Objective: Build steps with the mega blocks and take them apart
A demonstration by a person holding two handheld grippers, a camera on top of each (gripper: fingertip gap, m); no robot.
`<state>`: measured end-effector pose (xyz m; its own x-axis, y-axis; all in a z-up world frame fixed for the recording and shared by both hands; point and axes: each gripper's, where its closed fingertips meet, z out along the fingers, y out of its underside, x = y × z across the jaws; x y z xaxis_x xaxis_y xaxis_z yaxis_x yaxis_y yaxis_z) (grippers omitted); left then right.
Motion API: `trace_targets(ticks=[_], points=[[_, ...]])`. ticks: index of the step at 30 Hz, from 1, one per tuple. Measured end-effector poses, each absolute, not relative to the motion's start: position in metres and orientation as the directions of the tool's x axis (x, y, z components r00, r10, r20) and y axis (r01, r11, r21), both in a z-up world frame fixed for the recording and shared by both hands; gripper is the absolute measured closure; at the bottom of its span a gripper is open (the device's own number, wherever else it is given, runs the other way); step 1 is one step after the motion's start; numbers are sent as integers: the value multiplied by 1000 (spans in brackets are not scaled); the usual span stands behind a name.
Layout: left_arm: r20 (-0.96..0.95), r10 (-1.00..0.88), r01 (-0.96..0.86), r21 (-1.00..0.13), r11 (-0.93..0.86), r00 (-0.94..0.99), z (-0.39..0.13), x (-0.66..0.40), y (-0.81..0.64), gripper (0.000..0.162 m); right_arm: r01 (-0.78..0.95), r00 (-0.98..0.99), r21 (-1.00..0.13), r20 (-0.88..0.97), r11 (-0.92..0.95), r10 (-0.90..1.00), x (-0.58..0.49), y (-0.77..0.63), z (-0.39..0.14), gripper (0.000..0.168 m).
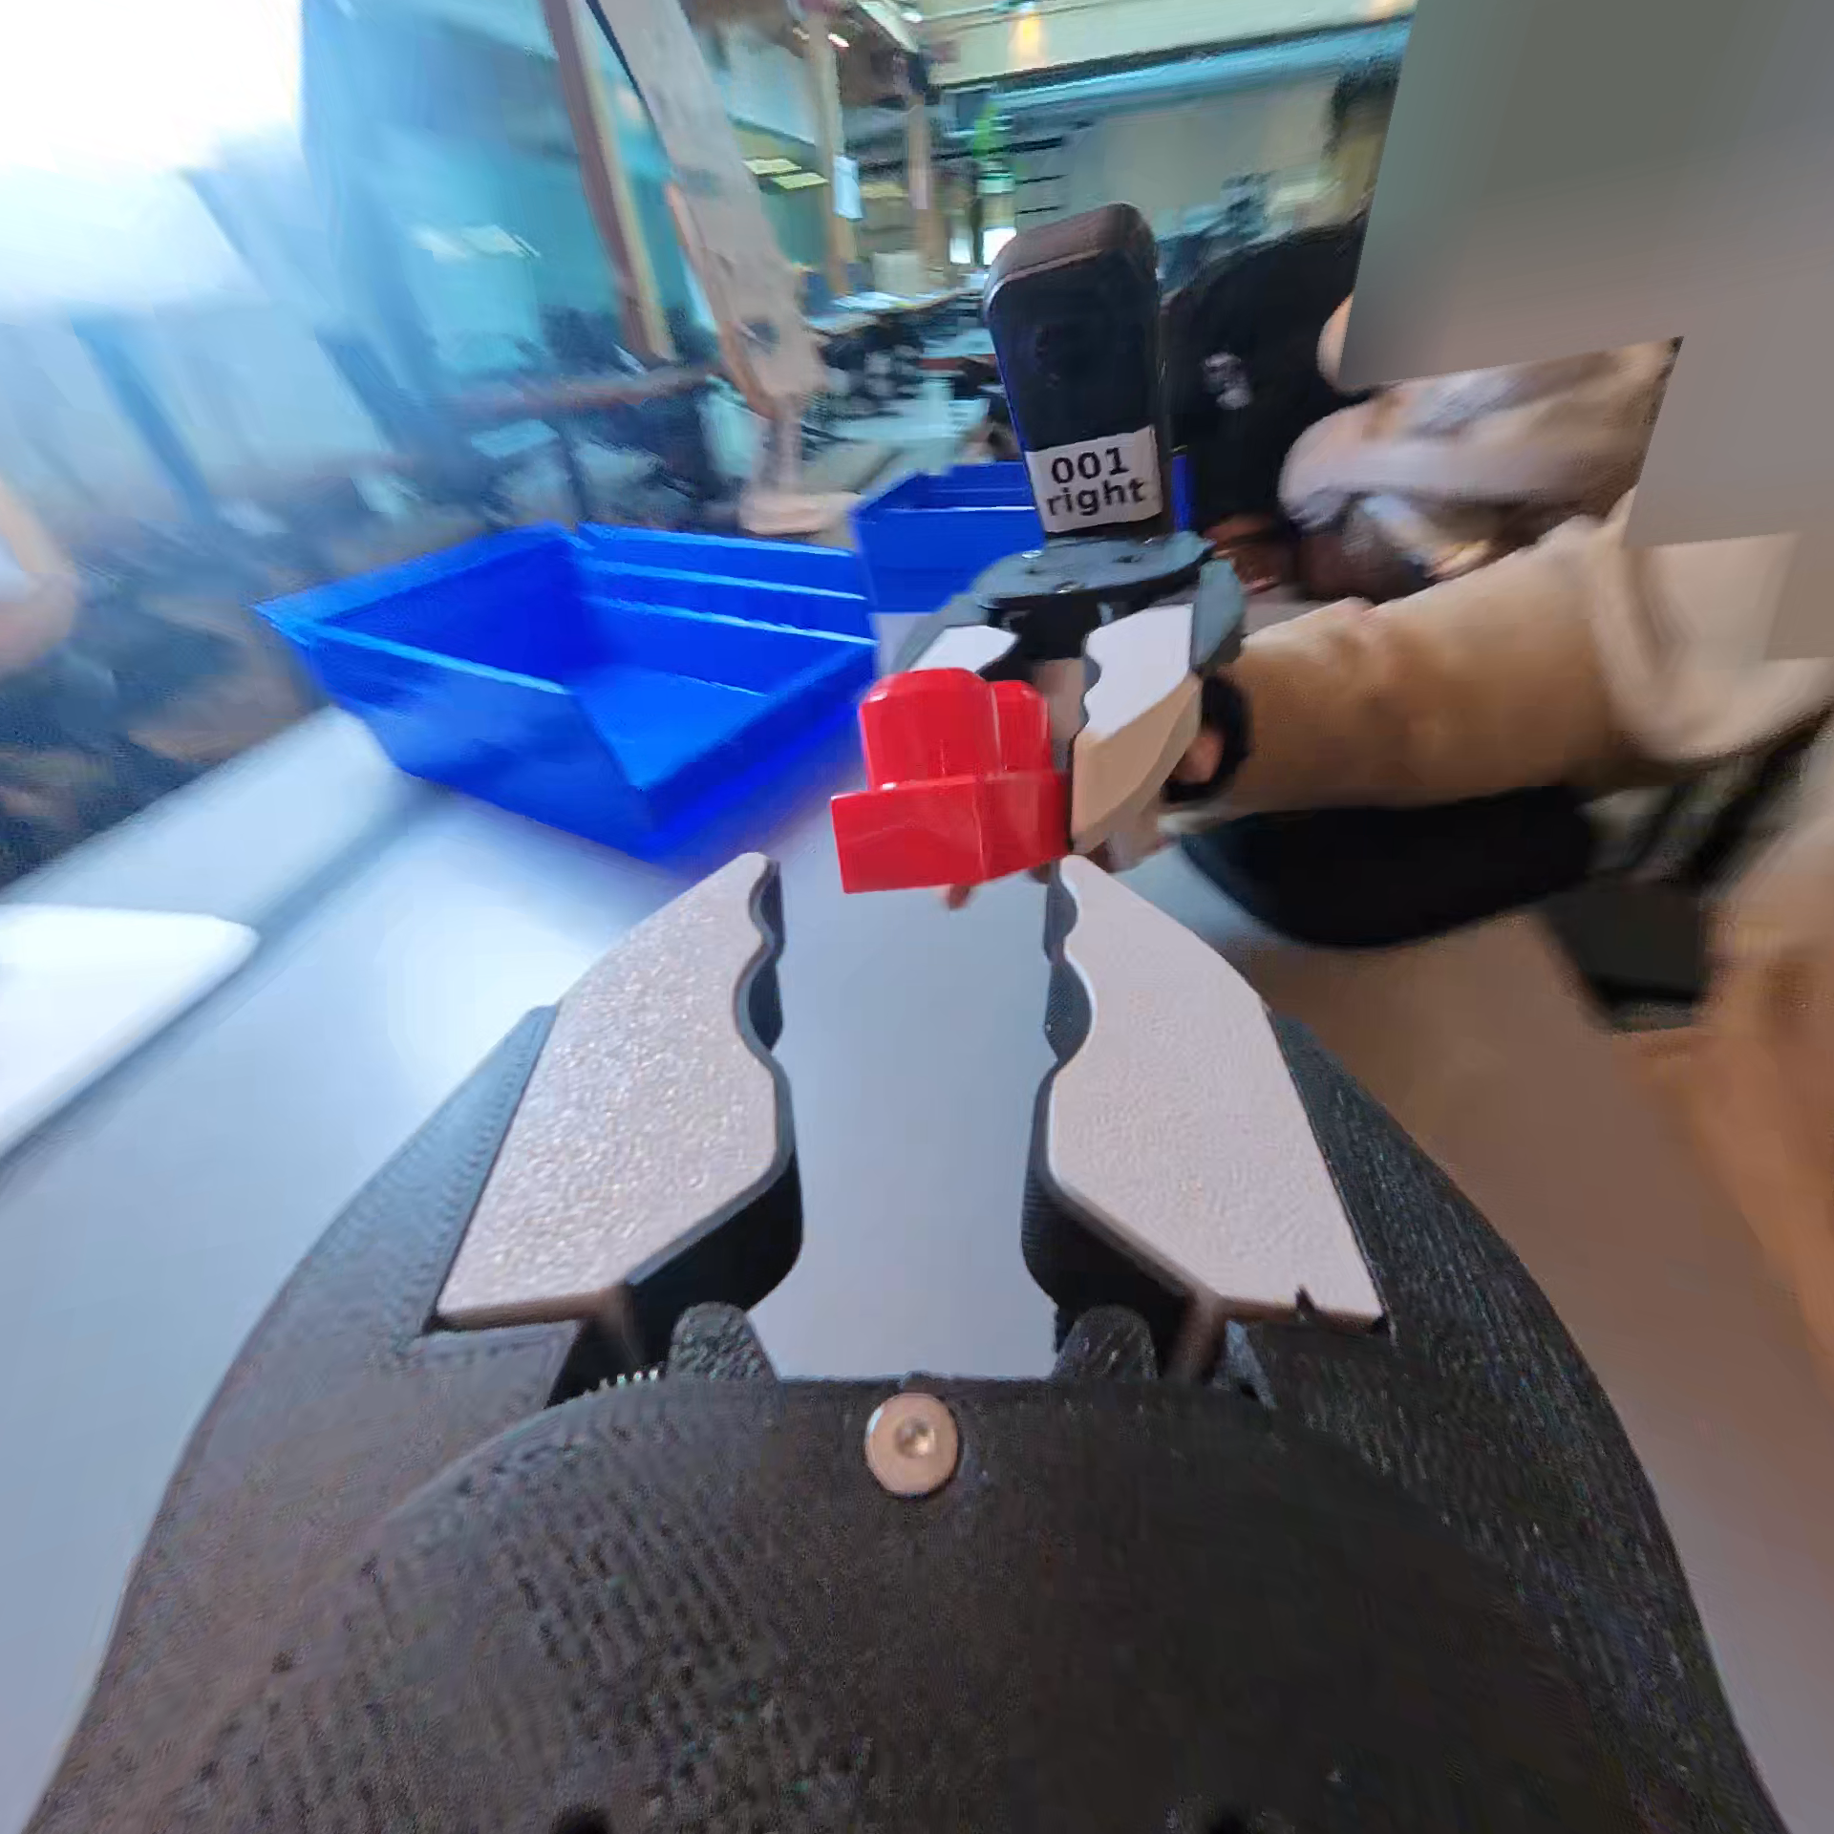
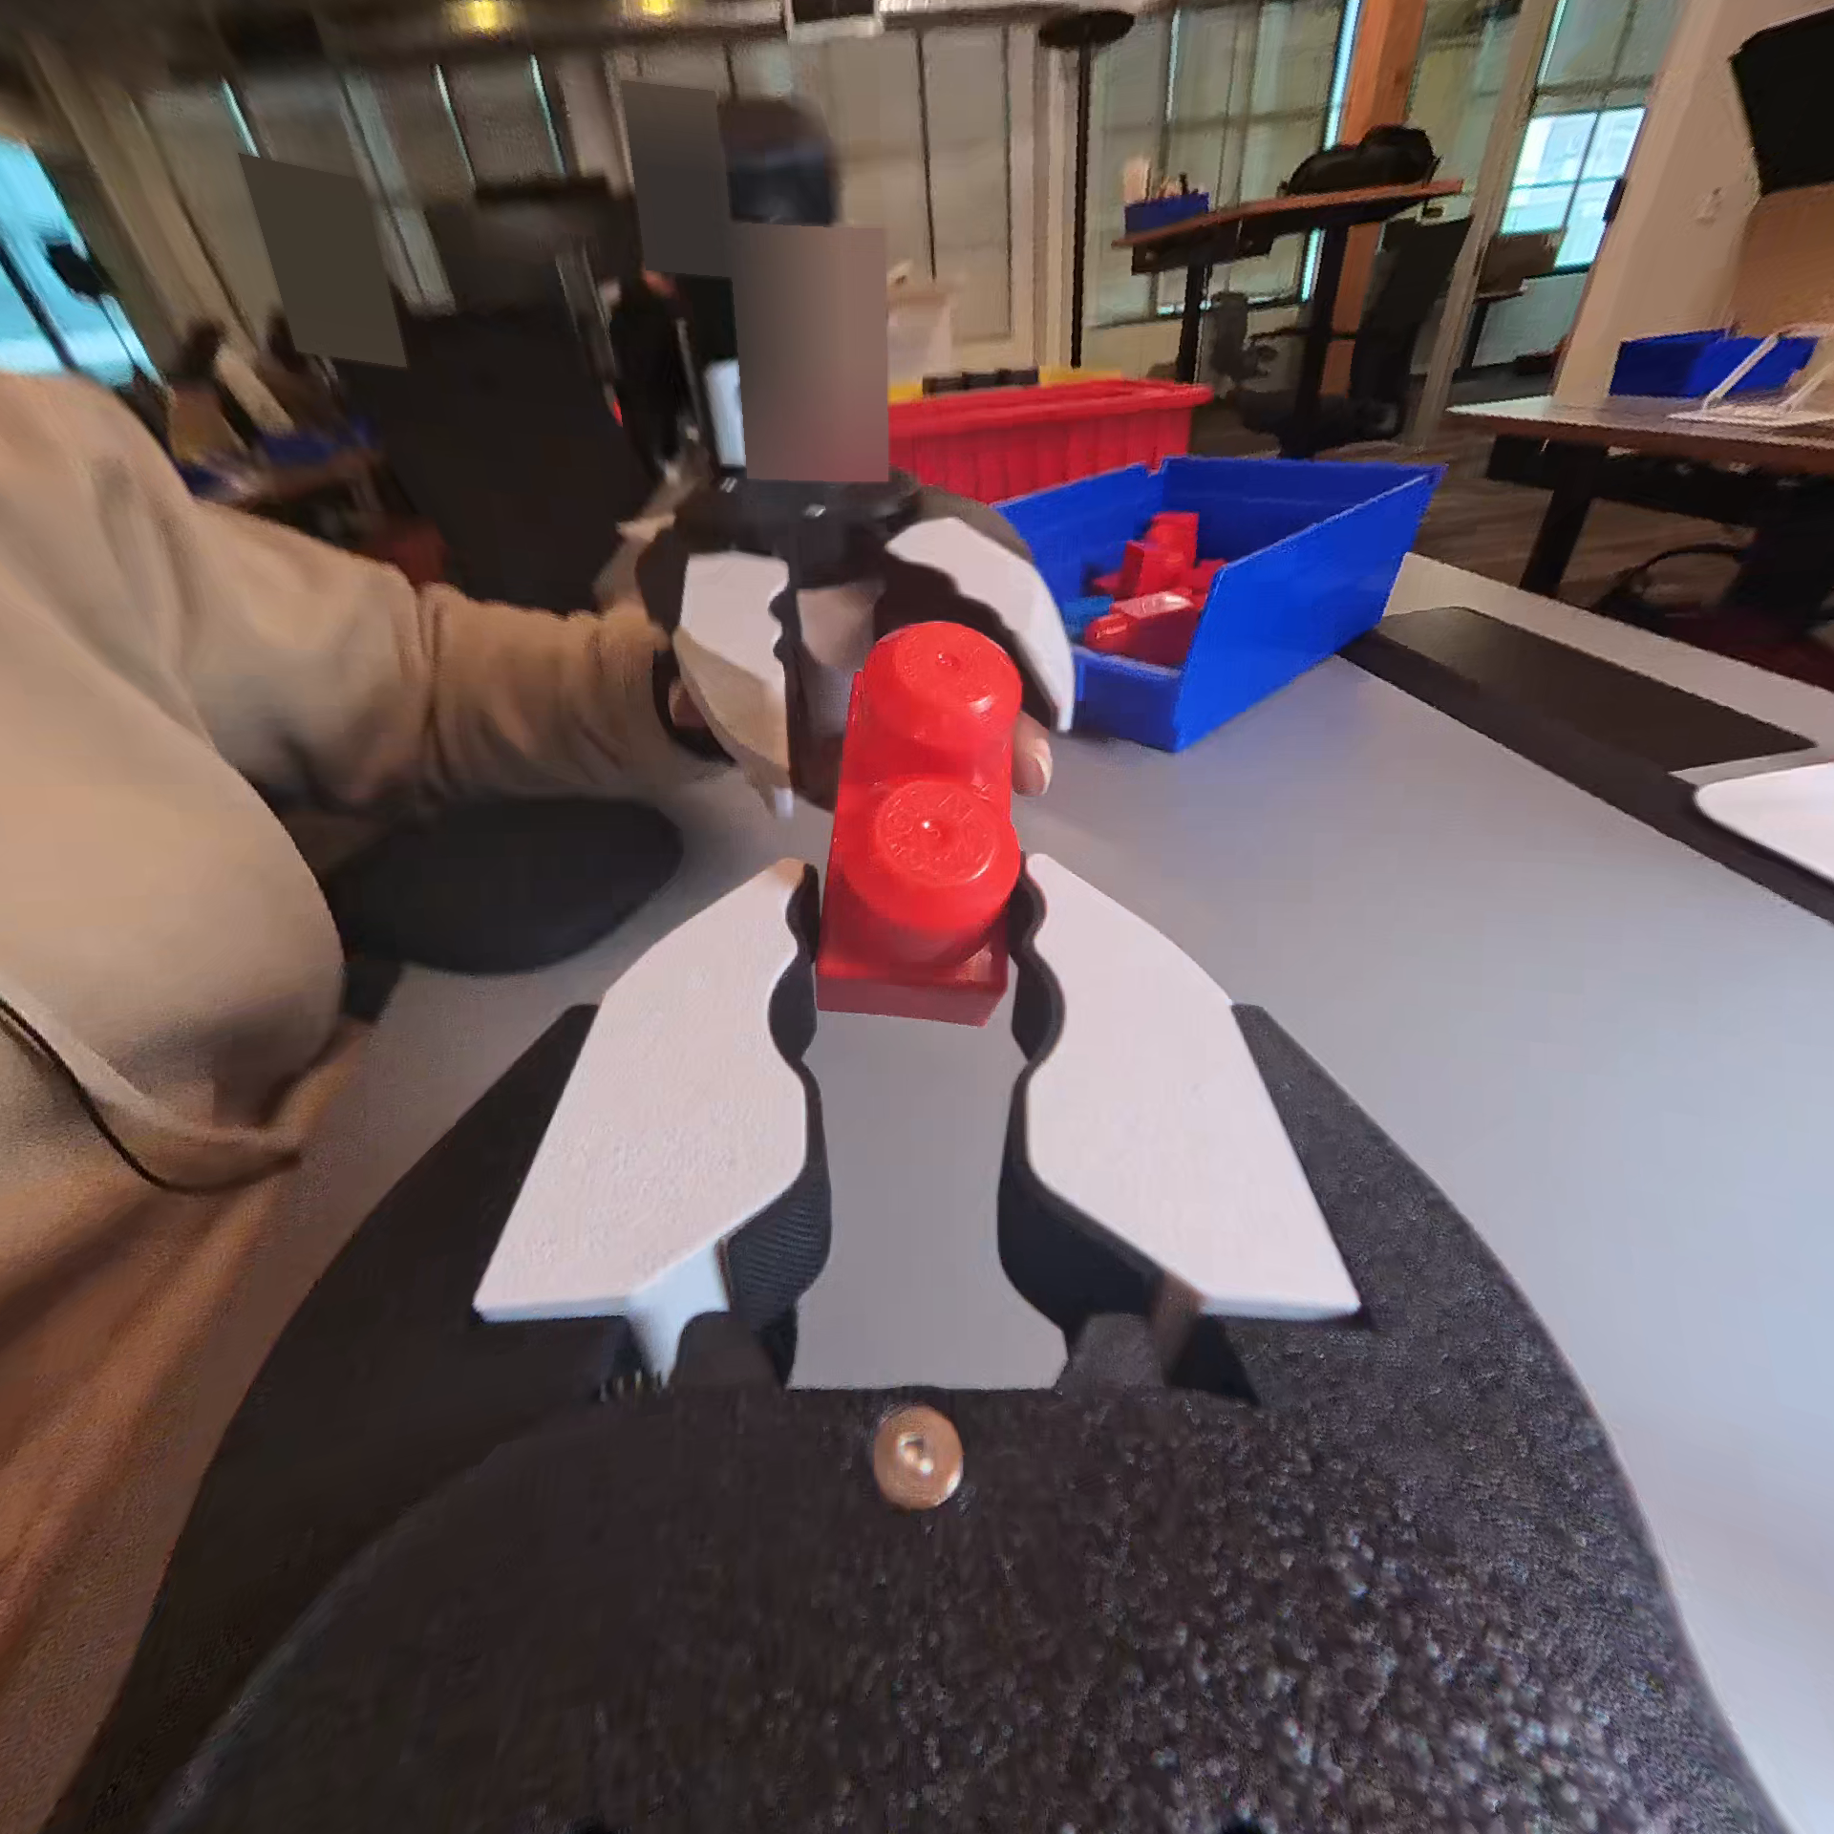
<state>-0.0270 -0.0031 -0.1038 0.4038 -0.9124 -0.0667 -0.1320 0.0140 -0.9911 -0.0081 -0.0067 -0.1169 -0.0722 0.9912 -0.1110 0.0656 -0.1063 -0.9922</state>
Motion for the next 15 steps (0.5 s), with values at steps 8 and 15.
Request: trace_targets(ticks=[8, 15], points=[[-79, -974, -413, -910, -16, 212, -168, -18, -22, 125, 366, -125, -900, 205, 237, 971, -12, -22, -171, 132], [-139, -965, -635, -772, -36, 224, -224, -25, -14, 125, 590, -116, -779, 179, 213, 977, -10, -12, -223, 132]])
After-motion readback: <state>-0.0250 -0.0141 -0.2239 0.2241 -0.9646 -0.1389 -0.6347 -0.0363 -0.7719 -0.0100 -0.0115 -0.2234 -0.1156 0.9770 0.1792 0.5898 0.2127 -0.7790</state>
